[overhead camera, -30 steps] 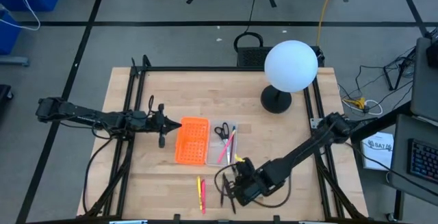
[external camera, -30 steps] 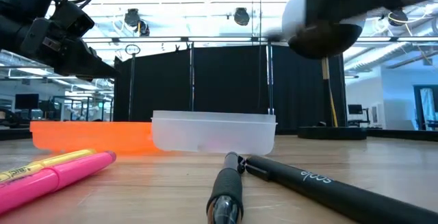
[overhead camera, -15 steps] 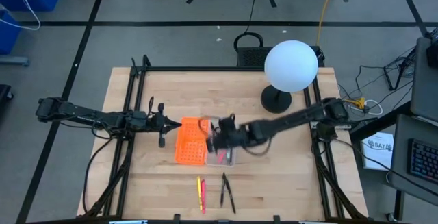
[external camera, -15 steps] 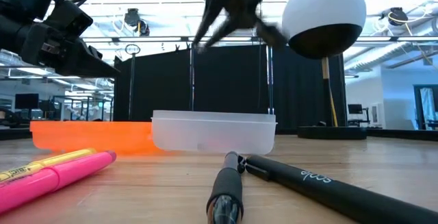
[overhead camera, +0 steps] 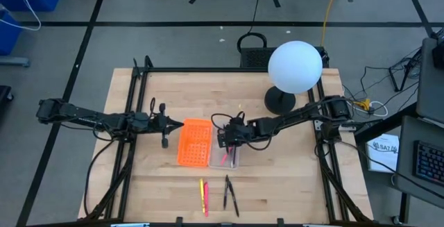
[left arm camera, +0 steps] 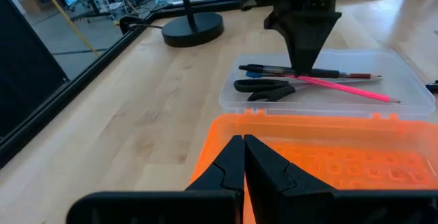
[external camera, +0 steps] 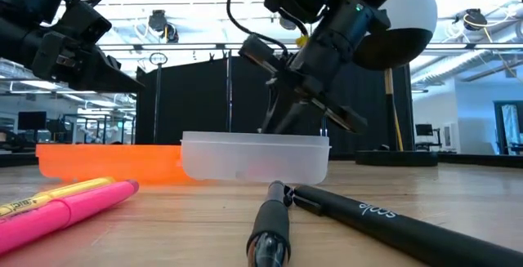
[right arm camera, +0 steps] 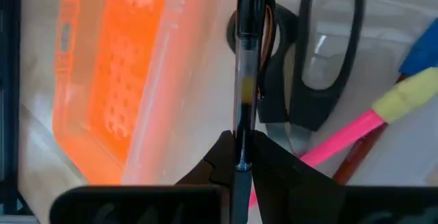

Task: Pick & place school supplies into a supply box
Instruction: Put the right black pen into the supply box, then put the yellow pen into the supply box

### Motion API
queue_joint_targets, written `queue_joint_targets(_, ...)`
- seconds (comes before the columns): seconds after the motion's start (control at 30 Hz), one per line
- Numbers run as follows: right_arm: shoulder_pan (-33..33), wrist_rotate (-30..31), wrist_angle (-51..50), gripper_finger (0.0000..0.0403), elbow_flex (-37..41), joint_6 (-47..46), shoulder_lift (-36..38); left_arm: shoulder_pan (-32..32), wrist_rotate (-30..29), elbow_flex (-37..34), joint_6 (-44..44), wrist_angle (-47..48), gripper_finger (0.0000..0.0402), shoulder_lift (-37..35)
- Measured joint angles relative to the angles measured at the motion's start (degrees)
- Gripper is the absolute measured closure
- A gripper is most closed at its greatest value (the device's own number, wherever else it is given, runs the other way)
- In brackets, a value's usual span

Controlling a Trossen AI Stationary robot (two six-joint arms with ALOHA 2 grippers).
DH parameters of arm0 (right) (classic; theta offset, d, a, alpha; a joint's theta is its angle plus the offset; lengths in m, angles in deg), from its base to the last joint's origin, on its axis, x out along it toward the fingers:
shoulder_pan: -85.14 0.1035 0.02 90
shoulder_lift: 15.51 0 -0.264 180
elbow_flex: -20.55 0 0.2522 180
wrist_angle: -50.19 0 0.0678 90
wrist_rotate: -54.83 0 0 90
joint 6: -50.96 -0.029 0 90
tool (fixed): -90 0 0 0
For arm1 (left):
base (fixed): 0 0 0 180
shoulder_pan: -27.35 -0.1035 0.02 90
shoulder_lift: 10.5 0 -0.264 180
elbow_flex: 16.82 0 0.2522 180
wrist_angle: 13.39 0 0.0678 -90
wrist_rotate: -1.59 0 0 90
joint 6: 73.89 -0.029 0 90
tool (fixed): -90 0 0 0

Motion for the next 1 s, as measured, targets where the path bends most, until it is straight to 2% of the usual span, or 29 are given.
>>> queue_joint_targets(0.2,-0.2,0.0,0.2,0.0379,0.7,-0.2,-0.7,0.0,0.0,0.0,0.2,-0.4,0.0382,0.0)
queue_joint_targets(0.43,-0.2,-0.1,0.7,0.0313,0.7,-0.3,-0.7,0.0,0.0,0.0,0.2,-0.5,0.0382,0.0)
queue_joint_targets(0.63,-0.2,-1.6,0.5,0.0297,0.7,1.7,0.0,0.0,0.1,0.0,0.3,-0.5,0.0382,0.0)
queue_joint_targets(0.73,-0.2,-1.3,0.7,0.03,0.7,9.2,3.2,0.0,0.1,0.0,0.5,-0.5,0.0382,0.0)
queue_joint_targets(0.83,0.6,0.2,0.8,0.0307,0.7,22.6,7.8,0.0,0.1,0.0,0.0,-0.3,0.0382,0.0)
queue_joint_targets(0.9,2.2,4.9,0.3,0.0312,0.7,33.9,11.4,0.0,0.1,0.0,-1.1,-0.3,0.0382,0.0)
queue_joint_targets(1.0,6.0,14.9,1.1,0.0318,1.0,51.5,16.7,0.0,0.0,0.0,-2.9,-0.4,0.0382,0.0)
